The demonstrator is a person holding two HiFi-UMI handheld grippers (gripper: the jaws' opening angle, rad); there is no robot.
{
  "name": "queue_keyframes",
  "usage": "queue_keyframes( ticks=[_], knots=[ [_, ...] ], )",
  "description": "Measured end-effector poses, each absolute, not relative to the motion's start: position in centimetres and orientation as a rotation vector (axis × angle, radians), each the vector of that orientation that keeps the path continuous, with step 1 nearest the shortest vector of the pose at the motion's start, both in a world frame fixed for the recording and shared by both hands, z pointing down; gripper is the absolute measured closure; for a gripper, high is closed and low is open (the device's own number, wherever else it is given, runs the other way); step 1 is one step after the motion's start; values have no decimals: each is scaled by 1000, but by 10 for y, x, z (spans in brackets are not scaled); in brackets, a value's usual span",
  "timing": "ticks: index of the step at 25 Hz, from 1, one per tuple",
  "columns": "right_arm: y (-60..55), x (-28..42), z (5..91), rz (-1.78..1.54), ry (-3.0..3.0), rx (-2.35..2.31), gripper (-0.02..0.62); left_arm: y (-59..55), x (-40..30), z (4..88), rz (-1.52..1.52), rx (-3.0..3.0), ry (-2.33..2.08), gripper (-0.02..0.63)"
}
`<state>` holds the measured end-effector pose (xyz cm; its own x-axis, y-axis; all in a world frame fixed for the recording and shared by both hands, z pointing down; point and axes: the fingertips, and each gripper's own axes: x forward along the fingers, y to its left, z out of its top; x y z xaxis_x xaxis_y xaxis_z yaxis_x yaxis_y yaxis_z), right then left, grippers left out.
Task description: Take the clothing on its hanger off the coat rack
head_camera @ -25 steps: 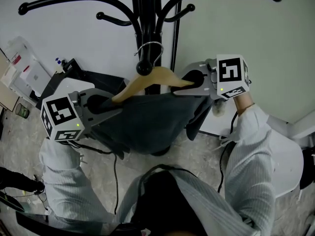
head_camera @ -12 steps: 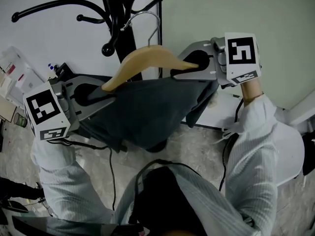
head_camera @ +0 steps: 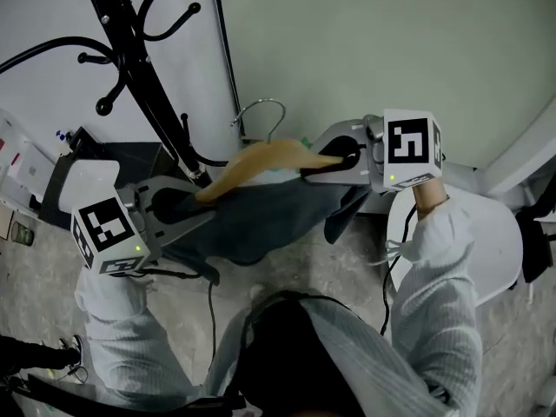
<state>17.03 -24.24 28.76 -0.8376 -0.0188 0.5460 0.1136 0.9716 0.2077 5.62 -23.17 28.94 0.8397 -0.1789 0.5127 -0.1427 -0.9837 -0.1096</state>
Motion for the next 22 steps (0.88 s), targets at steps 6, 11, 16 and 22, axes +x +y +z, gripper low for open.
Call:
queue_keyframes(
  ticks=[6, 11, 16, 22],
  knots=[
    [-217, 221, 336, -222, -2565, 3, 578, -212, 103, 340, -852, -2985, 129, 561],
    [-200, 245, 368, -172, -2567, 51, 578, -200, 128, 374, -844, -3017, 34, 561],
    [-192, 265, 390, -125, -2581, 81, 578, -195, 147, 394, -858, -3042, -26, 561],
    [-189, 278, 405, -100, -2568, 94, 580, -193, 161, 408, -871, -3055, -66, 561]
  ],
)
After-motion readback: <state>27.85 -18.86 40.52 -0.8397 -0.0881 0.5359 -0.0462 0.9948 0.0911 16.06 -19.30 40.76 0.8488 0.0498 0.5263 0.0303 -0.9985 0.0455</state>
